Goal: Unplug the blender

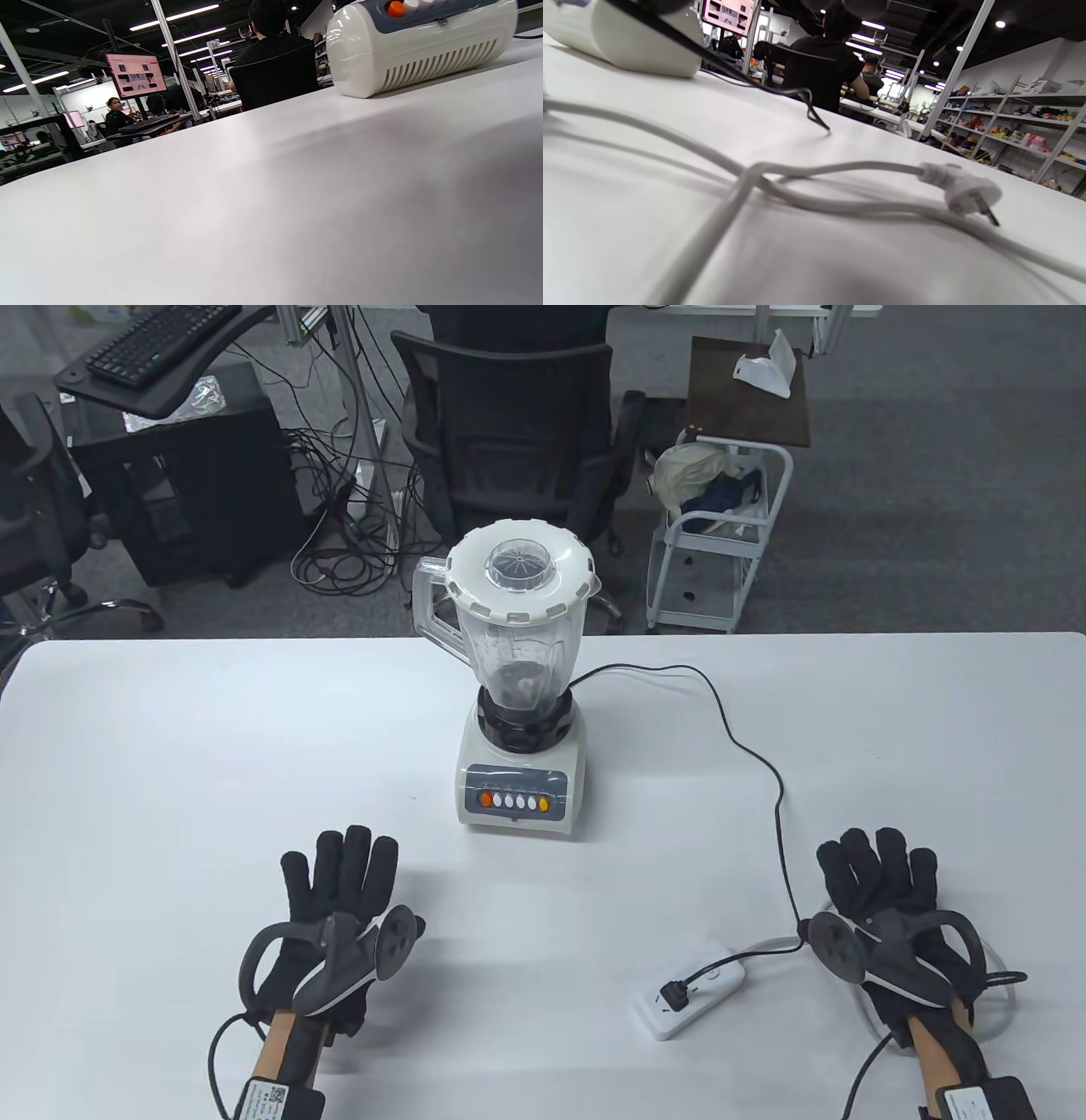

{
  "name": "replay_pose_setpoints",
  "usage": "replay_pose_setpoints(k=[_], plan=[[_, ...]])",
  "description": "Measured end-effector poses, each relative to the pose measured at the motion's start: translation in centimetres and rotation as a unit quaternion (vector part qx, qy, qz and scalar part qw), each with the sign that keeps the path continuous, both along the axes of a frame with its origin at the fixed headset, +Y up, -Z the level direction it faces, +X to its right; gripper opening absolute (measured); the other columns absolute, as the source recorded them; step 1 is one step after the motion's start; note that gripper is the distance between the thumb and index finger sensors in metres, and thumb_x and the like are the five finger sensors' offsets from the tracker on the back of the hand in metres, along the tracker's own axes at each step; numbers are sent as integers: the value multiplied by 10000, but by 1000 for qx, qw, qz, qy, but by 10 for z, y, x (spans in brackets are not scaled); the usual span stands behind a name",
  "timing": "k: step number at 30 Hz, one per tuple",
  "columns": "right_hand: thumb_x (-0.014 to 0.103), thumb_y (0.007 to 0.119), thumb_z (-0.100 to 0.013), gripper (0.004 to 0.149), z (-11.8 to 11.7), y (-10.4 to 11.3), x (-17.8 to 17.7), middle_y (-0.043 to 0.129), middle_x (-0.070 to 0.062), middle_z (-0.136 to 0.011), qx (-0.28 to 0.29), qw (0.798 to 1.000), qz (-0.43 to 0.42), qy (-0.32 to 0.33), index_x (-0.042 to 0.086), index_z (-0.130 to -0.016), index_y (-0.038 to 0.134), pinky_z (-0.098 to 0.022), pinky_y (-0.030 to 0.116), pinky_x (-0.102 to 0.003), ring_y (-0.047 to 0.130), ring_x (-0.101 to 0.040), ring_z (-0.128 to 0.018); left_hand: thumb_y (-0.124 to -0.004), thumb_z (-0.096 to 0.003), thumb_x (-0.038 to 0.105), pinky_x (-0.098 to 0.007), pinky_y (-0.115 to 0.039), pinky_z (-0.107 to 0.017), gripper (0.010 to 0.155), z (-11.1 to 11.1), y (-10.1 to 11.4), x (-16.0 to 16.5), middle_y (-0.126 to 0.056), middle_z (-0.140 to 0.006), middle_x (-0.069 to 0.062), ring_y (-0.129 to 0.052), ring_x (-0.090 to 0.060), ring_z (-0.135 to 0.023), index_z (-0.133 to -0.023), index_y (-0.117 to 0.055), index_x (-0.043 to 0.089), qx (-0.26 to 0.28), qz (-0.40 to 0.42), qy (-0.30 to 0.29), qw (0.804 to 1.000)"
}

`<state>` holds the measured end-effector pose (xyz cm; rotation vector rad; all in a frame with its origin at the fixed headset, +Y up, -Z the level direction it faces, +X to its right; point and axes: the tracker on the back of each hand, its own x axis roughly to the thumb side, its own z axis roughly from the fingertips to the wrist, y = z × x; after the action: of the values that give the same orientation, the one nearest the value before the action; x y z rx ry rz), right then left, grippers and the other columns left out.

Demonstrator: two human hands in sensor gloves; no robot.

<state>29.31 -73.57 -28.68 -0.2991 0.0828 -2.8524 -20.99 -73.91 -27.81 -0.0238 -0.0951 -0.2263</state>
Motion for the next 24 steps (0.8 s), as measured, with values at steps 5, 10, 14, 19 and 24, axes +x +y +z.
replay_pose_setpoints(k=[5,10,14,19,24], plan=[[533,520,-475,789,5,20,-17,433,-247,-1143,37,999,-31,21,65,-1088,353,-713,315,-728,381,-592,-1020,-456,-437,725,-631,-362,-808,910,-6,-7,38,-421,-1246,-73,-526,-361,-1150,-1183,-300,228,-52,18,-45,997],[480,542,-487,630,16,29,-47,674,-148,-1054,47,993,-58,89,144,-1020,547,-728,462,-650,619,-463,-988,-493,-436,720,-606,-382,-808,892,-4,-9,98,-513,-1220,-59,-618,-330,-1118,-1172,-373,230,-101,44,-131,985],[446,533,-493,538,28,22,-82,767,-73,-985,32,985,-36,165,199,-964,613,-720,539,-599,738,-382,-937,-521,-426,724,-596,-359,-812,903,9,-9,159,-544,-1211,-60,-645,-319,-1109,-1169,-399,227,-148,78,-220,961],[423,503,-507,512,38,21,-104,783,-55,-961,39,978,-43,202,199,-955,608,-714,562,-583,764,-367,-914,-552,-415,722,-582,-336,-810,897,18,-19,211,-610,-1177,-64,-693,-311,-1075,-1148,-474,209,-192,92,-267,940],[414,491,-513,502,48,22,-116,814,-25,-917,25,969,-81,234,193,-947,613,-706,591,-566,806,-336,-877,-616,-416,693,-582,-347,-797,867,25,-27,227,-683,-1131,-67,-755,-308,-1027,-1118,-546,189,-170,109,-274,940]])
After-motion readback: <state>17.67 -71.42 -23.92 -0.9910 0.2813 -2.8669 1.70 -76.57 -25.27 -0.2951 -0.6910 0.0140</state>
